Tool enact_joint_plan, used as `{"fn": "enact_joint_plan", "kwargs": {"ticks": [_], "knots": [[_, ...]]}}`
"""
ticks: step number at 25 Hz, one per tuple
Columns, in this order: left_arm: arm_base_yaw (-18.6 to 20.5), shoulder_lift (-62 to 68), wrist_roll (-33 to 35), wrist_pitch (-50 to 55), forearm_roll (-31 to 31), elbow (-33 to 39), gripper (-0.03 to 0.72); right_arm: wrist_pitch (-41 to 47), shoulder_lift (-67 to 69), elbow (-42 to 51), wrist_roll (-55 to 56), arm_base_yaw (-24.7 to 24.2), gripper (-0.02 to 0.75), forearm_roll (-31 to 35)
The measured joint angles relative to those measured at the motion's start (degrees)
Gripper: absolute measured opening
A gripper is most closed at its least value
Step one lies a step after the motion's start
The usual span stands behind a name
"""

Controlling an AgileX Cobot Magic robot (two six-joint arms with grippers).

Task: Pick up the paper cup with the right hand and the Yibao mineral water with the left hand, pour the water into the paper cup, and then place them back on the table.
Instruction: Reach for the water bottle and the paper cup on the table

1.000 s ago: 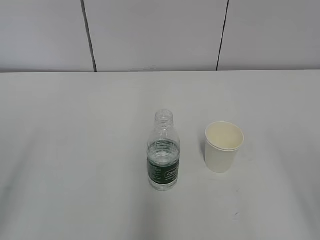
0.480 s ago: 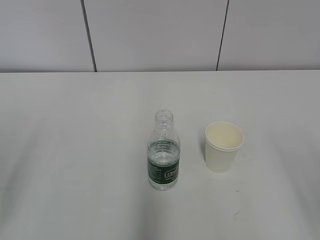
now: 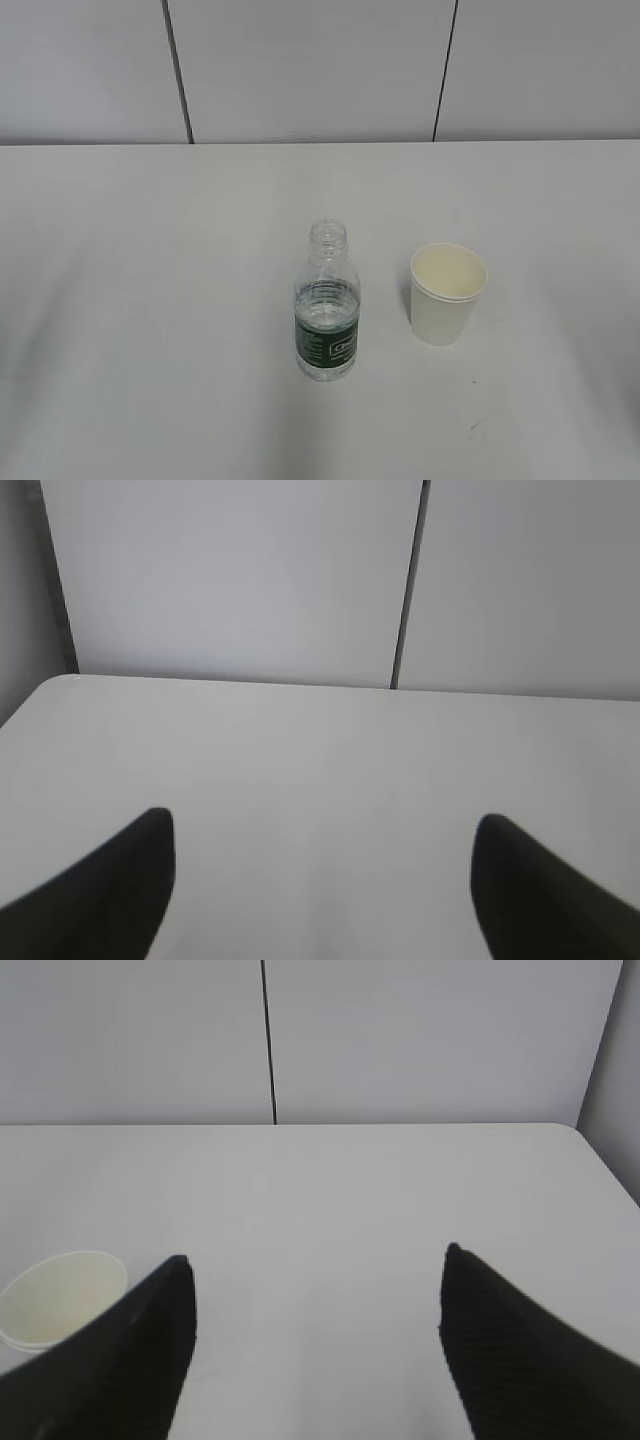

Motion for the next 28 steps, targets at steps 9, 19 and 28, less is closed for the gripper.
{"fn": "enact_joint_plan", "kwargs": {"ticks": [9,19,28], "knots": [[0.0,0.5,0.0,-0.5,0.1,0.0,0.554,-6.6,8.1,0.0,-0.1,0.0,0.592,-4.0],[0.0,3.4,0.0,-3.0,0.1,0.0,0.554,-9.1,11.7,0.0,-0.1,0.0,0.592,-4.3],[0.0,5.1,0.0,-4.8,0.1,0.0,0.554,-9.7,12.9,0.0,-0.2,0.0,0.590,-4.3]]}}
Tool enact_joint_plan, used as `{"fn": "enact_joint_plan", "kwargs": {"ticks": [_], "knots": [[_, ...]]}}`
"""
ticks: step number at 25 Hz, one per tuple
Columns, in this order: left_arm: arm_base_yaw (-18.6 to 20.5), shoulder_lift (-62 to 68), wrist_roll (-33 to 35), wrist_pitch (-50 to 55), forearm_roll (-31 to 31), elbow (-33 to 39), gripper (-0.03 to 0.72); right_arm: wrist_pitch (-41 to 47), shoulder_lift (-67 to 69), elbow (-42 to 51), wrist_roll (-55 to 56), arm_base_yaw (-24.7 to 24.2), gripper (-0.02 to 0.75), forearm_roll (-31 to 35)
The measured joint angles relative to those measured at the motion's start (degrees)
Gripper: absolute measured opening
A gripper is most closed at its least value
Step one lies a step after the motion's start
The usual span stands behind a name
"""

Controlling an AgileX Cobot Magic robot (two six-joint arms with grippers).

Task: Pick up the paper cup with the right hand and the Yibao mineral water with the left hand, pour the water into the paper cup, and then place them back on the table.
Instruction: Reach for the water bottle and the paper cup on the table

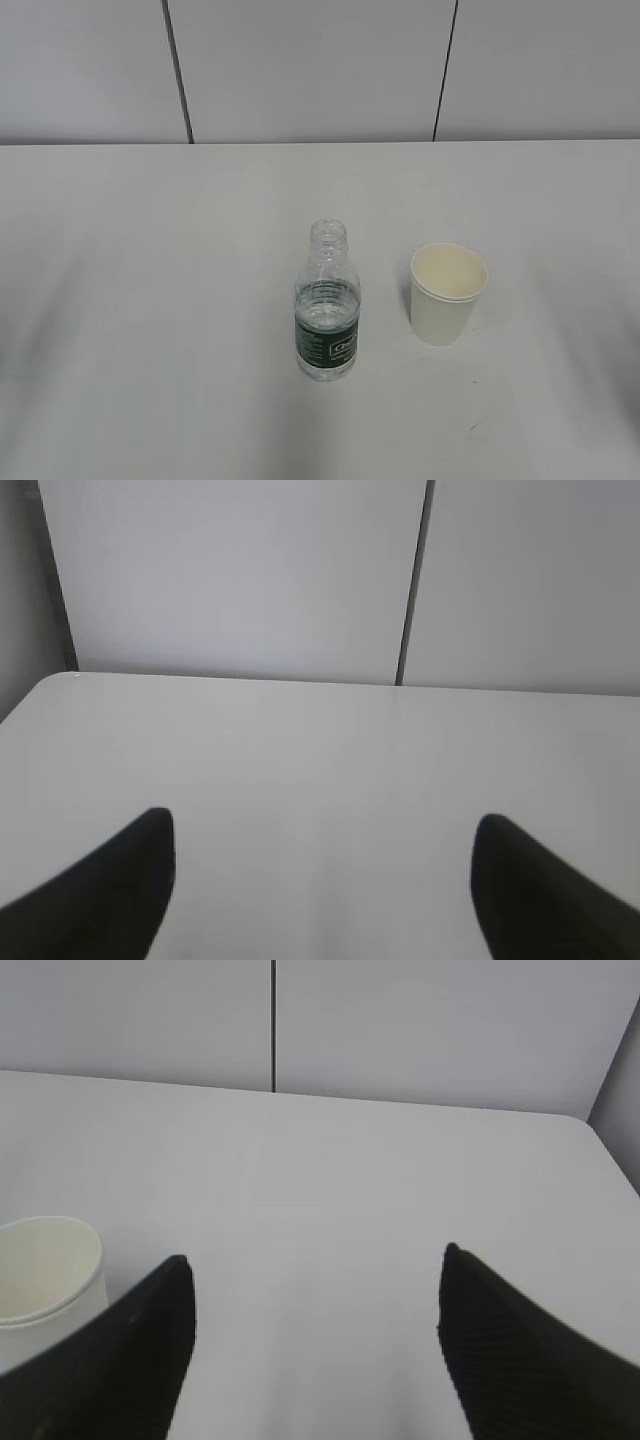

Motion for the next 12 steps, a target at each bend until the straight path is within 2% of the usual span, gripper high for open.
{"fn": "enact_joint_plan", "kwargs": {"ticks": [5,12], "knots": [[0.0,1.0,0.0,0.0,0.0,0.0,0.553,-1.4,2.0,0.0,0.0,0.0,0.589,-0.1],[0.0,8.8,0.0,-3.4,0.0,0.0,0.553,-6.6,10.3,0.0,2.9,0.0,0.589,-0.7]]}}
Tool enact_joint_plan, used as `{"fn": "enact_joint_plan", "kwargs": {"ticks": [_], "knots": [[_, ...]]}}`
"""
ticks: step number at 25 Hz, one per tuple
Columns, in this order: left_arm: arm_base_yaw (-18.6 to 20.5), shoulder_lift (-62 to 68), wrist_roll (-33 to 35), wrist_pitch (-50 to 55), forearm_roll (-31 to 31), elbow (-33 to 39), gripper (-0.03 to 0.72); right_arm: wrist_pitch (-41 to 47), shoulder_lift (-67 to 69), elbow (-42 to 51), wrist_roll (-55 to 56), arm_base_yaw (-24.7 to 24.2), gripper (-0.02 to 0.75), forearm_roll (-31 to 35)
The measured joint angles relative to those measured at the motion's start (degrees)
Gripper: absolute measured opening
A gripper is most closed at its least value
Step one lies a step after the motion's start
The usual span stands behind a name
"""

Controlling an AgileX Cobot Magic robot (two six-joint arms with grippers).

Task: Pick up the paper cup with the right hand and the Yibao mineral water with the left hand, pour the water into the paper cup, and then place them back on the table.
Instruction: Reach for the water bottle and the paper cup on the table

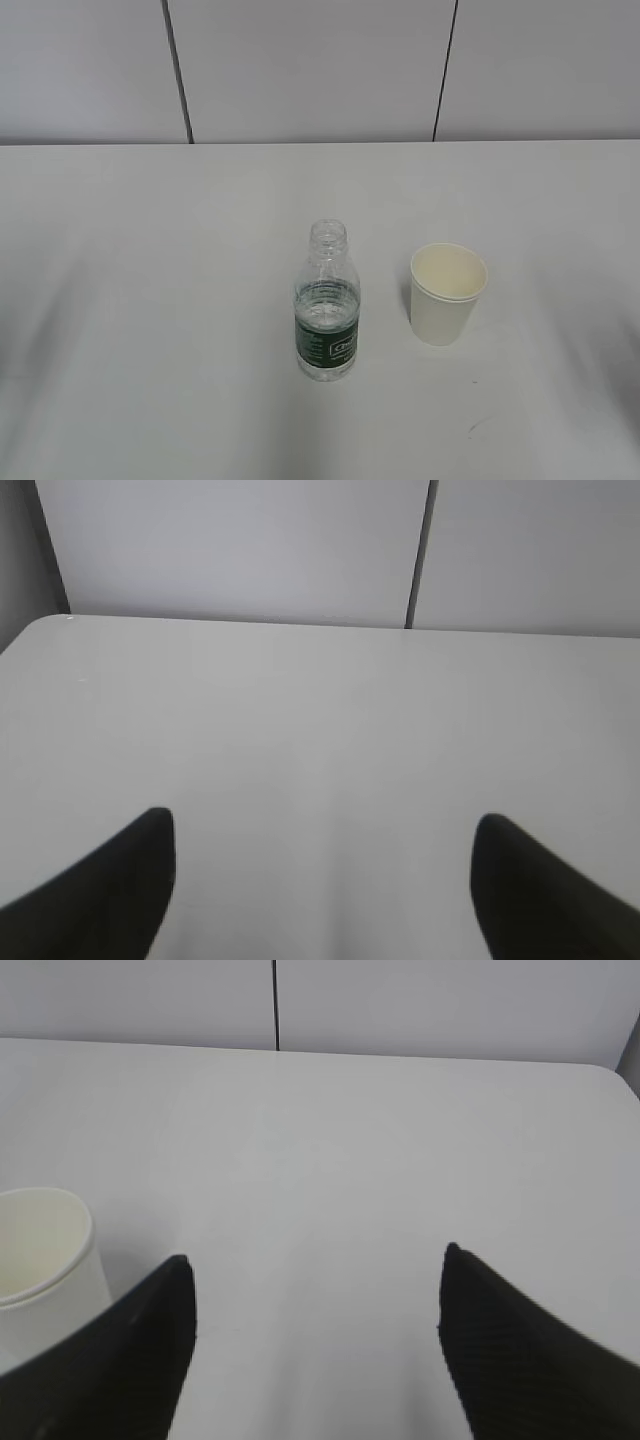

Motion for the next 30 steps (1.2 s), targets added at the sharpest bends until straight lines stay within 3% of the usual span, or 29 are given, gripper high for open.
{"fn": "enact_joint_plan", "kwargs": {"ticks": [7,14,23,30], "knots": [[0.0,4.0,0.0,-2.1,0.0,-0.1,0.552,-8.5,7.5,0.0,1.8,0.0,0.589,-9.5],[-0.4,4.1,-0.1,-2.9,4.4,-0.1,0.529,-10.9,10.7,0.0,2.0,0.0,0.589,-12.4],[-7.2,5.8,-0.4,-5.1,5.7,-0.1,0.522,-19.2,18.2,-0.1,2.0,0.0,0.589,-18.7],[-10.5,10.8,-0.4,-9.5,12.5,-0.1,0.522,-22.4,25.5,-0.2,2.0,0.0,0.589,-24.2]]}}
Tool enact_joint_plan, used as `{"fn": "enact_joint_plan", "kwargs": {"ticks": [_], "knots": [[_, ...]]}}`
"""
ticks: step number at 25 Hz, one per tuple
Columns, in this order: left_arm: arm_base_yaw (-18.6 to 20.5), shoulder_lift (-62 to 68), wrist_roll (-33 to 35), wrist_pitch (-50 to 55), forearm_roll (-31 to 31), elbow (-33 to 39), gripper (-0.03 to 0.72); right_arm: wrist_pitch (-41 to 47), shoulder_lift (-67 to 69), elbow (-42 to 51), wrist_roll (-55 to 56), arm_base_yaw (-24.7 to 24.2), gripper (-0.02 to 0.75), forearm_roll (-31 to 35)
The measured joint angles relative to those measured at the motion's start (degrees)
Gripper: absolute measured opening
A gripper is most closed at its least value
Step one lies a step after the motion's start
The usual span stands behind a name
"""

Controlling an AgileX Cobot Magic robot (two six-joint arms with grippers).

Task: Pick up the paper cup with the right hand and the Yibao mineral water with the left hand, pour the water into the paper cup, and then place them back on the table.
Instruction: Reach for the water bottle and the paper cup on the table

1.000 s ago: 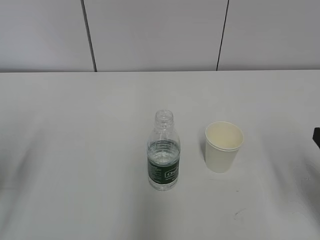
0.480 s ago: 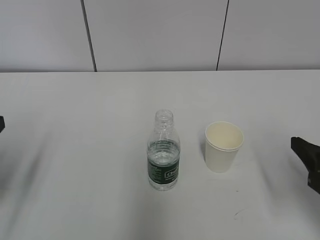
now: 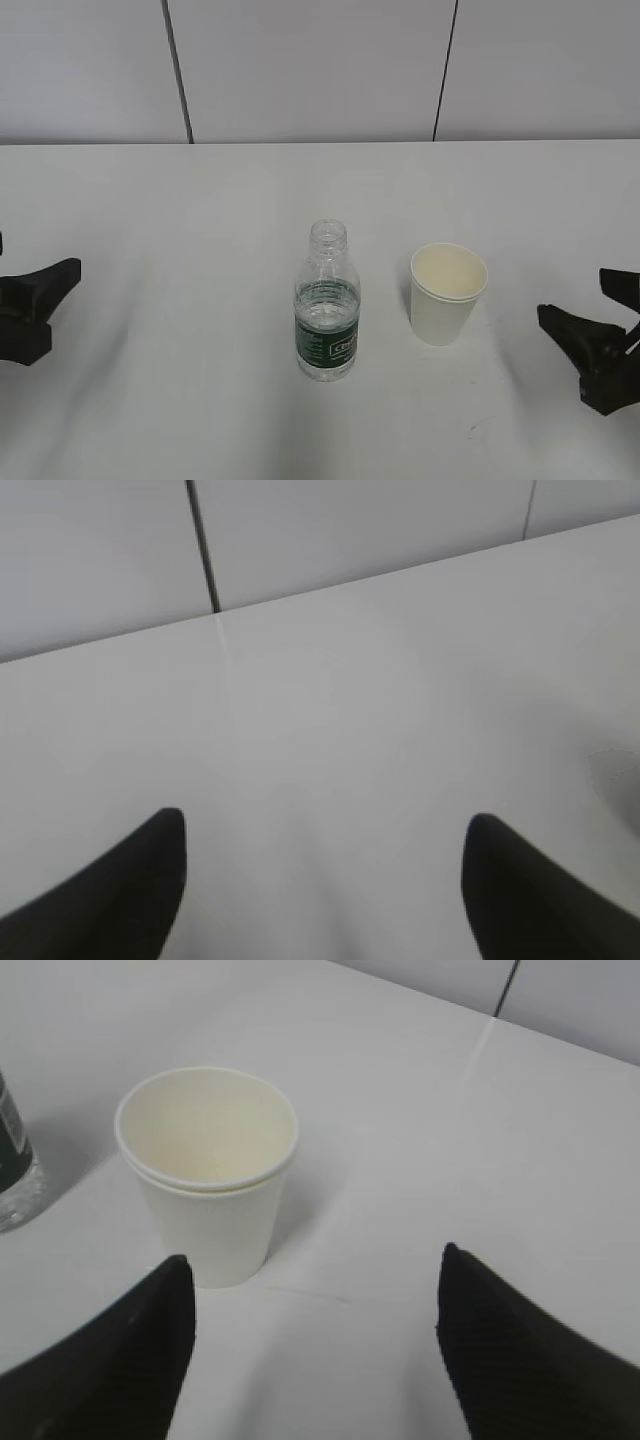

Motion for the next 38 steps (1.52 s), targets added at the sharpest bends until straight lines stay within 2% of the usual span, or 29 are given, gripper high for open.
{"fn": "enact_joint_plan", "kwargs": {"ticks": [8,15,19,27,38], "knots": [[-0.8,6.2,-2.3,-5.1,4.3,-0.1,0.522,-9.3,9.2,-0.4,0.1,0.0,0.586,-2.7],[-0.8,17.1,-3.7,-17.0,7.1,-0.5,0.522,-19.3,19.5,1.1,0.1,0.0,0.586,-2.6],[-0.8,25.4,-3.7,-25.3,12.8,-0.8,0.522,-20.2,23.7,1.9,0.1,0.0,0.586,-2.2],[-0.8,34.1,-3.7,-26.2,18.3,-1.4,0.522,-20.6,25.5,1.9,0.1,0.0,0.586,-2.9],[-0.8,34.1,-3.8,-26.3,18.8,-2.3,0.521,-20.9,25.5,1.9,0.1,0.0,0.587,-3.7]]}}
